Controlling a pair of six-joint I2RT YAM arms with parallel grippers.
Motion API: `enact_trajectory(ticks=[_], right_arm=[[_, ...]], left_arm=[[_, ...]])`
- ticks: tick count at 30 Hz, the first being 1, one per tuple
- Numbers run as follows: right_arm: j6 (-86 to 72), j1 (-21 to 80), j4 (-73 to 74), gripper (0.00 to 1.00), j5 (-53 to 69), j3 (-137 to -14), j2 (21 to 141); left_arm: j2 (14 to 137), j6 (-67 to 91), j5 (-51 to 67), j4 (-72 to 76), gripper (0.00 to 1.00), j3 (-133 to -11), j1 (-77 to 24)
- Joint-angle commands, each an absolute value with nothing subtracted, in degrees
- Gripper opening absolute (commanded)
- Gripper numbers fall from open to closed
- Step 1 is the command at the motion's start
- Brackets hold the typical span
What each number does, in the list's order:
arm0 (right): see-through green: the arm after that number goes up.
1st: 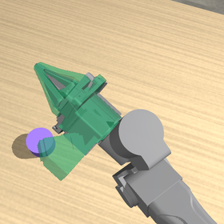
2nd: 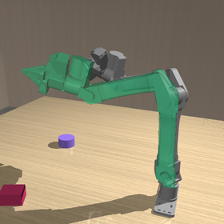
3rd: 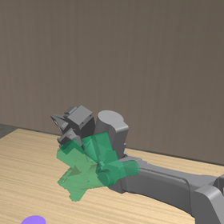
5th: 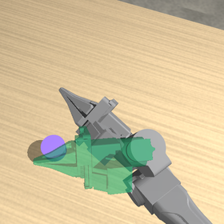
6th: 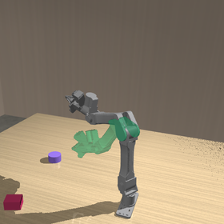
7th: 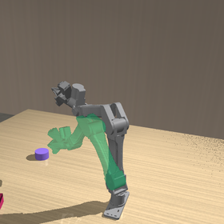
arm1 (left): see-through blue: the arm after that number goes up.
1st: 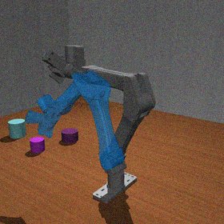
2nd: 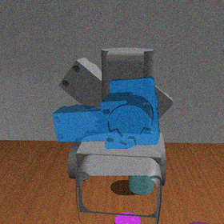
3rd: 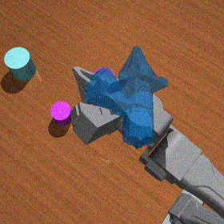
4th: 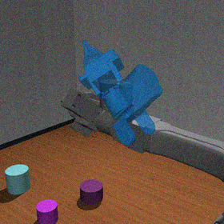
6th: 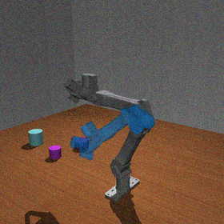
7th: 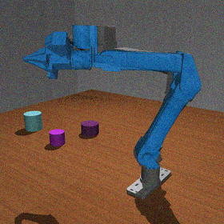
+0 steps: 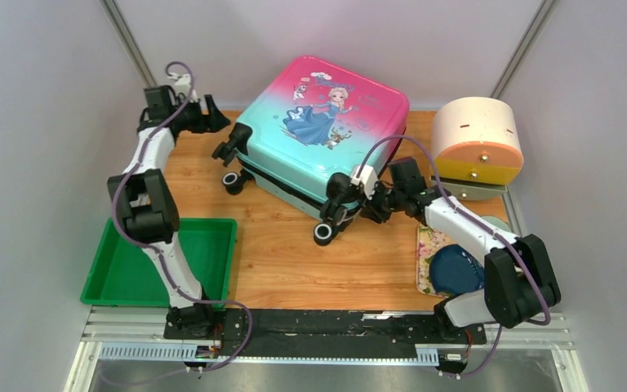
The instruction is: Open, take out, and arrange the luggage
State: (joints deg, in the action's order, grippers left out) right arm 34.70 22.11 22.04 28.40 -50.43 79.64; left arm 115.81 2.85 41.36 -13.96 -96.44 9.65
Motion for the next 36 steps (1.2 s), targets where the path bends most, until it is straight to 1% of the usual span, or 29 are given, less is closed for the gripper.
enact_trajectory(ticks=[1, 3, 4, 5, 6, 7, 8, 10, 11, 13, 14, 15, 16, 17, 18, 19, 20, 22, 23, 24, 25, 27, 29, 30, 33, 34, 36], right_arm=[[32.9, 32.9, 8.8, 0.29, 30.7, -52.7, 83.6], [30.1, 36.9, 5.7, 0.29, 29.9, -55.0, 86.7], [29.2, 38.1, 4.6, 0.29, 29.7, -56.2, 87.9], [28.1, 40.9, 3.0, 0.29, 29.3, -57.3, 89.3], [26.7, 42.4, 2.5, 0.31, 28.0, -60.6, 91.7], [26.0, 43.8, 2.4, 0.32, 27.7, -62.2, 92.7], [25.6, 45.9, 3.4, 0.33, 27.6, -64.1, 93.2], [24.5, 46.5, 6.2, 0.37, 29.7, -67.2, 91.5], [24.1, 45.9, 9.5, 0.39, 30.3, -67.5, 90.1], [23.0, 44.0, 14.3, 0.48, 34.2, -67.5, 83.8], [21.7, 41.3, 17.8, 0.52, 35.5, -67.2, 81.2], [20.3, 39.7, 19.1, 0.58, 37.0, -66.9, 78.9], [18.9, 37.8, 20.5, 0.61, 37.8, -66.9, 74.9], [15.0, 33.4, 22.0, 0.64, 38.8, -67.1, 73.5], [12.9, 31.1, 22.1, 0.68, 39.7, -67.3, 72.3], [10.6, 28.9, 22.1, 0.69, 39.6, -67.7, 71.5], [7.2, 24.7, 21.6, 0.69, 38.9, -69.0, 71.2], [4.6, 21.2, 21.0, 0.68, 32.6, -71.3, 72.3], [3.8, 18.4, 19.8, 0.68, 29.6, -73.7, 74.7], [2.2, 17.2, 18.9, 0.65, 22.1, -75.1, 75.9], [1.3, 16.1, 17.8, 0.62, 18.2, -76.2, 77.3], [0.4, 13.0, 15.4, 0.57, 10.7, -80.6, 82.8], [-1.0, 11.2, 13.3, 0.54, 7.1, -83.7, 87.1], [-1.2, 10.8, 12.8, 0.52, 2.3, -86.6, 91.2], [-1.2, 9.4, 11.5, 0.51, -2.0, -91.4, 97.4], [-1.4, 9.0, 11.4, 0.51, -2.1, -94.5, 101.2], [-0.4, 8.4, 9.8, 0.49, -1.1, -95.8, 104.8]], left_arm=[[100.7, 5.8, 36.2, -16.0, 0.86, -91.0, 14.0], [93.2, 8.2, 32.5, -15.7, 0.86, -84.6, 14.0], [90.3, 9.7, 31.7, -13.5, 0.86, -76.4, 14.0], [84.8, 12.9, 30.5, -12.3, 0.86, -72.3, 14.1], [82.1, 14.4, 30.4, -10.8, 0.86, -68.4, 14.2], [79.6, 15.6, 30.5, -7.8, 0.87, -61.1, 14.1], [75.2, 17.8, 30.1, -6.2, 0.87, -57.8, 14.1], [71.6, 19.2, 29.4, -3.6, 0.88, -50.4, 14.1], [69.4, 19.5, 27.9, -3.7, 0.88, -49.0, 14.1], [68.1, 19.6, 26.4, -5.1, 0.88, -46.9, 14.6], [67.6, 20.3, 25.0, -5.6, 0.88, -46.6, 14.8], [67.6, 20.7, 25.0, -5.9, 0.87, -46.4, 15.1], [67.8, 21.2, 25.0, -6.3, 0.87, -46.3, 15.8], [68.1, 21.9, 24.9, -6.2, 0.87, -46.2, 15.8], [68.3, 22.2, 24.9, -6.0, 0.87, -46.1, 15.9], [68.6, 22.9, 25.0, -4.9, 0.86, -45.5, 16.0], [69.5, 24.2, 25.4, -4.6, 0.85, -45.3, 15.9], [71.0, 25.0, 26.6, -4.0, 0.82, -45.3, 15.8], [73.0, 25.8, 27.2, -4.2, 0.82, -45.5, 15.7], [74.3, 25.7, 27.4, -4.5, 0.82, -46.0, 15.3], [76.7, 24.8, 27.3, -6.4, 0.82, -47.5, 14.9], [78.5, 22.3, 25.6, -7.6, 0.82, -48.7, 13.5], [80.1, 21.2, 24.2, -7.1, 0.82, -49.1, 13.3], [80.9, 20.8, 23.6, -7.3, 0.81, -49.5, 13.1], [83.2, 18.6, 21.4, -9.4, 0.79, -51.3, 12.9], [84.4, 18.0, 21.6, -9.7, 0.79, -51.8, 12.8], [85.9, 15.7, 22.4, -10.5, 0.79, -53.4, 11.9]])
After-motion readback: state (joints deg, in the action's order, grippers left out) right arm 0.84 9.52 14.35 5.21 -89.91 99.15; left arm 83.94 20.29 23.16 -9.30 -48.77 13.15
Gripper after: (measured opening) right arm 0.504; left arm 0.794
